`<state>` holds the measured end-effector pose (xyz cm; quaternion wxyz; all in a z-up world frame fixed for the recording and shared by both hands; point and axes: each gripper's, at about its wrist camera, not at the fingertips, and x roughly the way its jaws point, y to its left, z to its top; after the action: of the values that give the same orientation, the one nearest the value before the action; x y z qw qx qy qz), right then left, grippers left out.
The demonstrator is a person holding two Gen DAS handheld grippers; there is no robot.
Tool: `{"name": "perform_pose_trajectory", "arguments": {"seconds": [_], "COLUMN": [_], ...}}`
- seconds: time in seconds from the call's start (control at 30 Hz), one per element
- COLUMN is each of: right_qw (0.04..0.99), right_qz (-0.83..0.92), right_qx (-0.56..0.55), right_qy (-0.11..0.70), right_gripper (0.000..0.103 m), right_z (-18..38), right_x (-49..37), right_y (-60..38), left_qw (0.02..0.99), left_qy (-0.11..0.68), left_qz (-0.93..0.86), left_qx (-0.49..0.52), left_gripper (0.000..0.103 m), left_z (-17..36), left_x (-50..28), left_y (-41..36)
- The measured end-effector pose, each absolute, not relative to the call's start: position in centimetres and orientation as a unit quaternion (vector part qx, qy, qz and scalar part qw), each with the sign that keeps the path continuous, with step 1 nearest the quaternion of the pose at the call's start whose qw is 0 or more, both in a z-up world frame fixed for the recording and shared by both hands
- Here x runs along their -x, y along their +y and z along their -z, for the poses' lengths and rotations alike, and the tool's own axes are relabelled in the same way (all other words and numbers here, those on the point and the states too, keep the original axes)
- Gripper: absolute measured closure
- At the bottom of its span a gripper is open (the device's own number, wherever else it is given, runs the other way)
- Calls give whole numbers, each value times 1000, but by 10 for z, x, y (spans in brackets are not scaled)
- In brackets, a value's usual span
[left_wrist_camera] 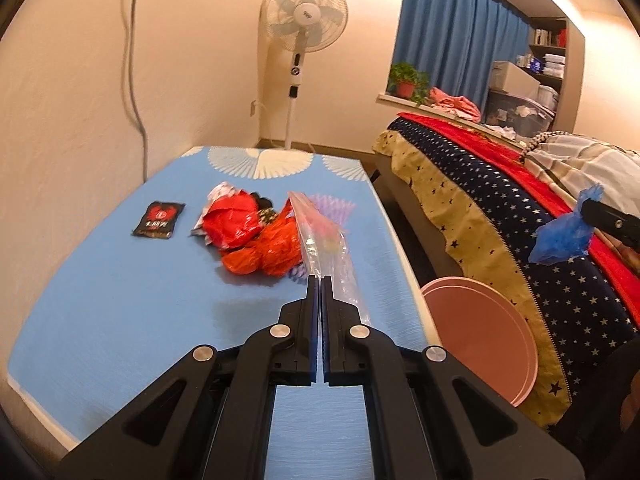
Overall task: Collect trash
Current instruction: 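Close the left gripper on the clear bag and lift it while the right gripper holds the blue bag, then carry the clear bag and blue bag over the pink bin with both grippers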
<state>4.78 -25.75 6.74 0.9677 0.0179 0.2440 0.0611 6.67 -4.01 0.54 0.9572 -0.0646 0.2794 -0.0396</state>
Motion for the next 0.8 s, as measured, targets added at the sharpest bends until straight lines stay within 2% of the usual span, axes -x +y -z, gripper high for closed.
{"name": "perform_pose_trajectory", "arguments": {"seconds": [0.8], "right_qw": [965], "right_qz": [44], "right_qx": [-40], "right_qy": [254], "right_gripper": [101], "right_z": [-55], "right_x": [-72], "right_y": [-306], "left_qw": [955], "left_qy": [265], "left_qz": [131], "left_qx": [8], "left_gripper": [102], "left_z": [1], "left_x": [-80], "left_y": [-124]}}
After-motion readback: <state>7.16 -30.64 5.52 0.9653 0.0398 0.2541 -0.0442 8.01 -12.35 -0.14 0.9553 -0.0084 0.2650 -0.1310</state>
